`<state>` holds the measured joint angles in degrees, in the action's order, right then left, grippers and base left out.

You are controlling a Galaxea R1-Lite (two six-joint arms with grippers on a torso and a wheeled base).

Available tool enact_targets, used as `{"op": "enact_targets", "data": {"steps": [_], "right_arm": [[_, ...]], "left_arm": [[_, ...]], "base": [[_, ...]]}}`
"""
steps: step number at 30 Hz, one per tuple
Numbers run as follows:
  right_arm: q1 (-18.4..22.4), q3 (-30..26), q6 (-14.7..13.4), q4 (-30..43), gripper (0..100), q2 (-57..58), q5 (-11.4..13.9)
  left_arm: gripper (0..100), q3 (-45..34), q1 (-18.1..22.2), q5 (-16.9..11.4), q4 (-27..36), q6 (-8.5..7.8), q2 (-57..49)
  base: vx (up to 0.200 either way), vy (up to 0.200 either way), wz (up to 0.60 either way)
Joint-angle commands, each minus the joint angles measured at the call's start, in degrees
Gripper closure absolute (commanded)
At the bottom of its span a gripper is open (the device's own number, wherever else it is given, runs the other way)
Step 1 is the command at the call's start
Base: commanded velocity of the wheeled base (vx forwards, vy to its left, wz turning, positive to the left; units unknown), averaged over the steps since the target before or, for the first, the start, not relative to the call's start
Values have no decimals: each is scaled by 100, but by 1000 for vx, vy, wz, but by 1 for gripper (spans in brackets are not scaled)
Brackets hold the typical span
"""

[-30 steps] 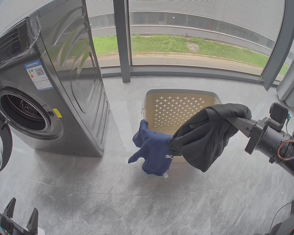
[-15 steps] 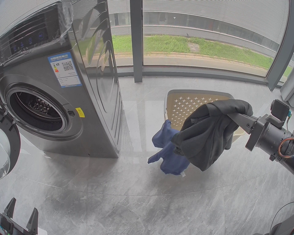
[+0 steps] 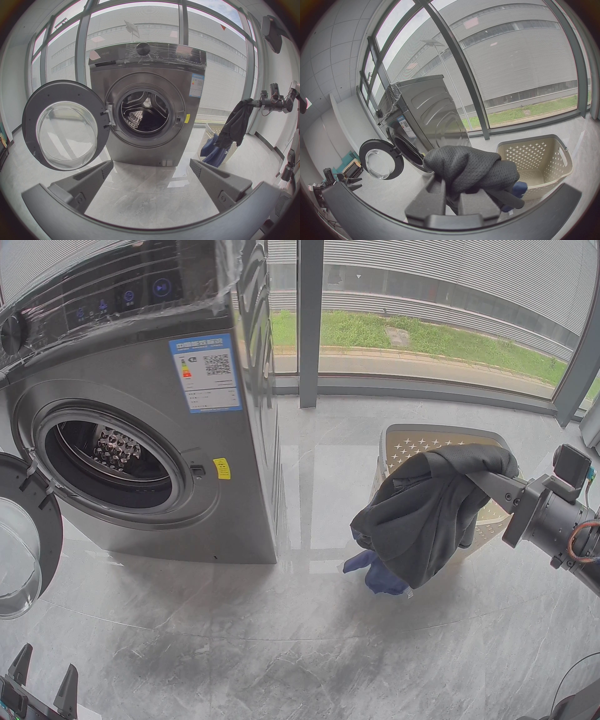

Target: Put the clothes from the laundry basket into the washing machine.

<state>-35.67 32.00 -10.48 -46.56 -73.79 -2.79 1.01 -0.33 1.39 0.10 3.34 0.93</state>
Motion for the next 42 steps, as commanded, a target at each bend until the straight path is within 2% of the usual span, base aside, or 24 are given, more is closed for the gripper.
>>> {"op": "enact_targets", "data": {"steps": [1, 5, 14, 26, 29, 42], "right_arm": [[7, 8, -15, -3, 100, 14, -2], [-1, 26, -24, -11, 100, -30, -2], [-19, 34, -15, -3, 100, -13, 7], [-10, -1, -6, -3, 100, -30, 7], [-19, -10, -6, -3, 100, -30, 7], [-10, -18, -6, -3, 100, -30, -2]], "left_arm": [[0, -92, -2, 2, -1, 0, -93], [0, -92, -2, 2, -1, 0, -93], [0, -92, -2, 2, -1, 0, -93], [0, -92, -2, 2, -1, 0, -93], [0, -92, -2, 2, -1, 0, -93], [0, -92, -2, 2, -1, 0, -93]], "base": [[0, 200, 0], [0, 200, 0], [0, 0, 0], [-200, 0, 0], [0, 0, 0], [0, 200, 0]]}}
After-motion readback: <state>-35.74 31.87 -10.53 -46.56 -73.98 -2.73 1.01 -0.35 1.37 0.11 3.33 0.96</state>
